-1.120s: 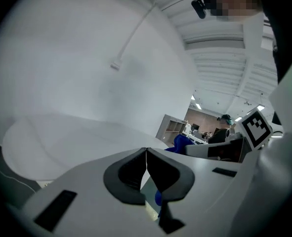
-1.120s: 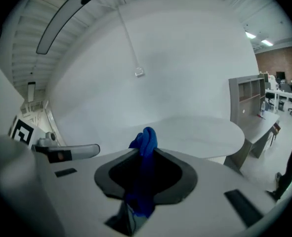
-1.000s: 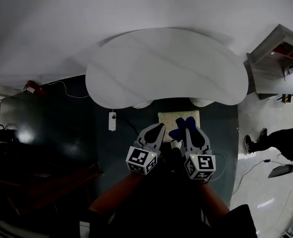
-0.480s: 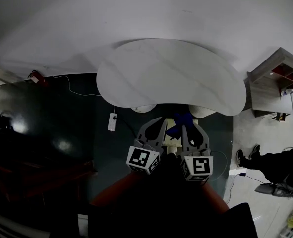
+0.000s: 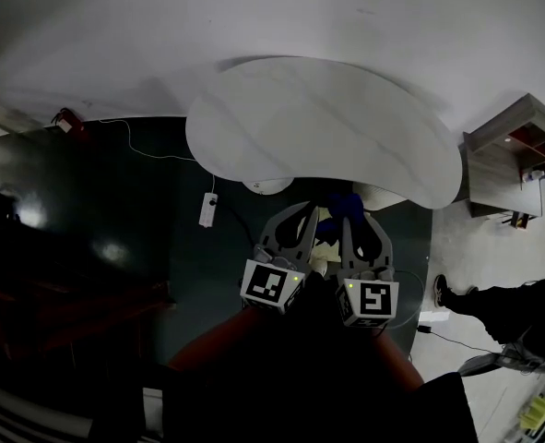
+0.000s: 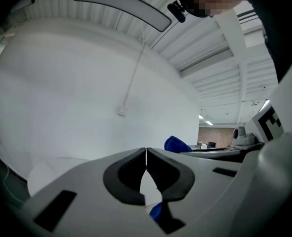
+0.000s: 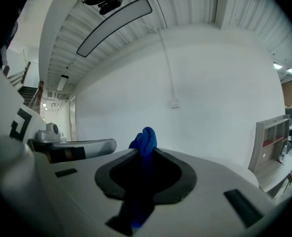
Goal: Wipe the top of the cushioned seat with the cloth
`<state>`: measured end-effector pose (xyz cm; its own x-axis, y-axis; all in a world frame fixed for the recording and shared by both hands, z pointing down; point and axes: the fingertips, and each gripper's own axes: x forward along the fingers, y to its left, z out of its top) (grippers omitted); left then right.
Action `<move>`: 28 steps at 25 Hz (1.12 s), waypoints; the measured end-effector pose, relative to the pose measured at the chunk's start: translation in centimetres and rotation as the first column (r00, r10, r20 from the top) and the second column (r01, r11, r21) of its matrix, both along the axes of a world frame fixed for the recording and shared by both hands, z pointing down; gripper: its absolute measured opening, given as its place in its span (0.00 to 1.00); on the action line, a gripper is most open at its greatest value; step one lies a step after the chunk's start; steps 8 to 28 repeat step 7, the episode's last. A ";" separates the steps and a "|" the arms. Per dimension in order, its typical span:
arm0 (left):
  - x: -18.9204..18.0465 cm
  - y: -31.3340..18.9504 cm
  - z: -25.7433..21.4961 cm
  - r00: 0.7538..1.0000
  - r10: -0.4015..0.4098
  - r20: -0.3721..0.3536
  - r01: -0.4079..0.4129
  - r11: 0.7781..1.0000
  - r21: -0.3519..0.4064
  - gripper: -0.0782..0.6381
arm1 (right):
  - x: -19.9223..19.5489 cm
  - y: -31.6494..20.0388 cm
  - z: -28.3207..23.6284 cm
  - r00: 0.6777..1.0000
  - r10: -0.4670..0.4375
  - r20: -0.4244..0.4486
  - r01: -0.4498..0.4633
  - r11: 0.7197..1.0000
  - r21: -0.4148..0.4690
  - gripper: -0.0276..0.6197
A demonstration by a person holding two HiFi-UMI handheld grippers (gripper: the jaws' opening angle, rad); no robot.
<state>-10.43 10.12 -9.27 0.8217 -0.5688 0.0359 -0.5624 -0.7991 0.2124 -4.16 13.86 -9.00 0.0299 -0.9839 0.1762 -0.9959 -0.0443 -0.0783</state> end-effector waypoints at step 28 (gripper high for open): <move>-1.9 0.3 -0.6 1.000 0.010 -0.002 -0.009 1.000 0.018 0.13 | -2.3 0.0 -1.0 1.000 -0.027 0.008 0.027 0.999 0.017 0.18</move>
